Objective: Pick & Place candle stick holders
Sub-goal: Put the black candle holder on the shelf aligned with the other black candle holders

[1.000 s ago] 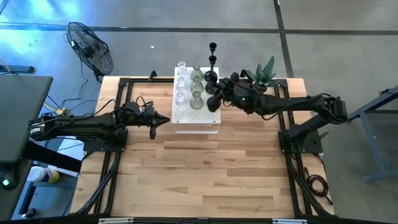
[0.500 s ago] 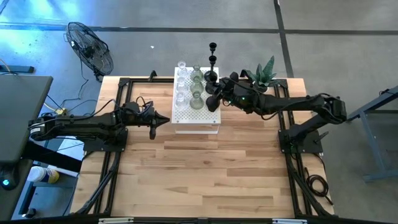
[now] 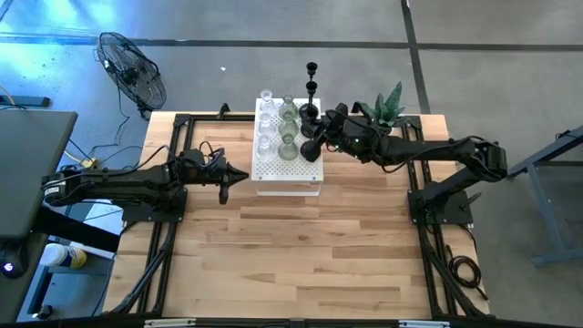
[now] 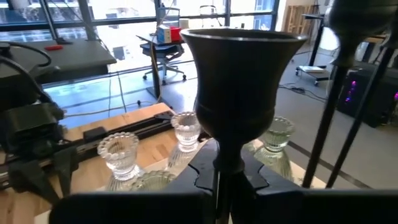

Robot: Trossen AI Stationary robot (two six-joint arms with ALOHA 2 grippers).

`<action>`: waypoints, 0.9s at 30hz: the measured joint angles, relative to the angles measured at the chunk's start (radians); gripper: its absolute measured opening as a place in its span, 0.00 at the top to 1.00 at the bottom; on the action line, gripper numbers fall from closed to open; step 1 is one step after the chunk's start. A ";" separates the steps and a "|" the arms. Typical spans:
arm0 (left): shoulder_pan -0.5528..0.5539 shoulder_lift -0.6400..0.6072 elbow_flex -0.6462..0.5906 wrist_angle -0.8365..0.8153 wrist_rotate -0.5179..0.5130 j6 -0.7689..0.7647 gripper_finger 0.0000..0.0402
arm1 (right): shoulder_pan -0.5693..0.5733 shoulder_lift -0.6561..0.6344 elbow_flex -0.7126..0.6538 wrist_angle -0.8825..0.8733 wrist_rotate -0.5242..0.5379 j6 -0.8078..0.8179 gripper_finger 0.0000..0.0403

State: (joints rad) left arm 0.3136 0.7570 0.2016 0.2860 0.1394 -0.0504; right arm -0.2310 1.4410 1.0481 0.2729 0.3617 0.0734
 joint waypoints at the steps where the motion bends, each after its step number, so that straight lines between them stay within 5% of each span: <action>1: 0.000 0.000 0.000 0.000 0.000 0.000 0.94 | 0.000 0.000 0.000 0.000 0.004 0.000 0.97; 7: 0.000 0.000 0.000 0.000 0.000 0.000 0.94 | -0.001 0.000 0.000 -0.001 0.005 -0.012 0.94; 27: 0.000 0.000 0.000 -0.005 0.000 0.000 0.94 | 0.009 -0.080 0.000 -0.059 0.005 -0.048 0.57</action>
State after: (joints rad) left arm 0.3134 0.7570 0.2016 0.2810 0.1394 -0.0502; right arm -0.2224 1.3615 1.0481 0.2140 0.3672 0.0253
